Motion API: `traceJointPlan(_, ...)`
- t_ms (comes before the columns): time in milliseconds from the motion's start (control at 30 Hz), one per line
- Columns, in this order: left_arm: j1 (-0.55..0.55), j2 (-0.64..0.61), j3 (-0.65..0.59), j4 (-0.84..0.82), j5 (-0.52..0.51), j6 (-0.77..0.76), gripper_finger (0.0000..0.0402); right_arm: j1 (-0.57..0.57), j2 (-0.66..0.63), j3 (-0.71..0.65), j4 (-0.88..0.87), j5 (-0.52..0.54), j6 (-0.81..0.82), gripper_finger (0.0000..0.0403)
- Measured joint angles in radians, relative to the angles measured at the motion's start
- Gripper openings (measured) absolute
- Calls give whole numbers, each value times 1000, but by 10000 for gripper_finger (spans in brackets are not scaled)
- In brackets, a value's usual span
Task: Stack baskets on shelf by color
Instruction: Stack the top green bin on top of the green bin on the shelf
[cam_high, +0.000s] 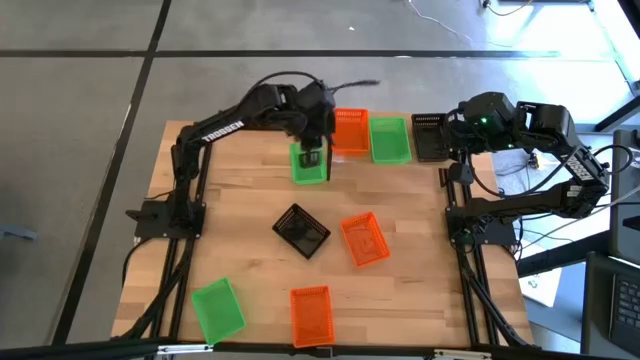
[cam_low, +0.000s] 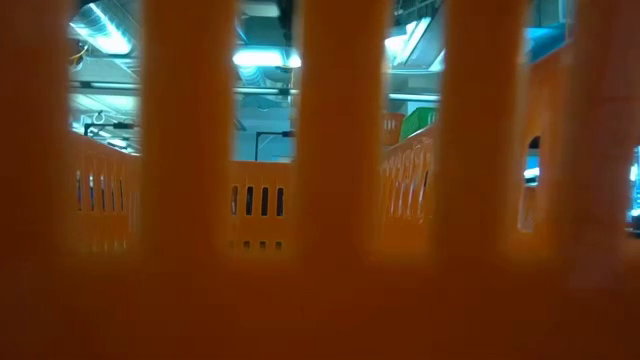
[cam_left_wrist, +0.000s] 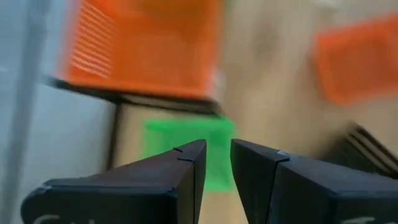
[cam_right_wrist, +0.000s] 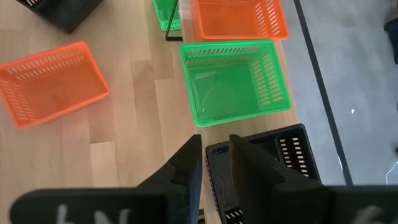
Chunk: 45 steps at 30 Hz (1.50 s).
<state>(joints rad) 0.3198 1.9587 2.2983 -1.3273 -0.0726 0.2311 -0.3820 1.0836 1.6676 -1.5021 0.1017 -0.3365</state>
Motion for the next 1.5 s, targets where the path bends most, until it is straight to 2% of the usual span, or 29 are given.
traceJointPlan(67,-1,1,1,-86,46,-20,66,0,0,0,0,0,0,82)
traceJointPlan(167,-12,-2,-36,-187,44,-39,66,0,0,0,0,0,-1,82)
traceJointPlan(400,-26,-10,-199,-161,48,-38,66,0,-4,0,-1,0,-5,82)
traceJointPlan(533,-17,-9,-304,-104,92,-37,66,0,-14,0,-5,0,-5,82)
traceJointPlan(700,-21,-69,-419,-49,94,-56,66,0,-37,0,-18,0,-5,82)
traceJointPlan(900,-24,-232,-583,133,98,-135,66,0,-60,0,-18,0,-3,82)
traceJointPlan(1100,-26,-359,-813,352,94,-105,66,0,-67,0,-17,0,20,82)
traceJointPlan(1267,-26,-378,-989,532,94,38,66,0,-66,0,2,0,28,82)
traceJointPlan(1500,1,-378,-1156,793,84,56,66,0,-66,0,6,0,73,82)
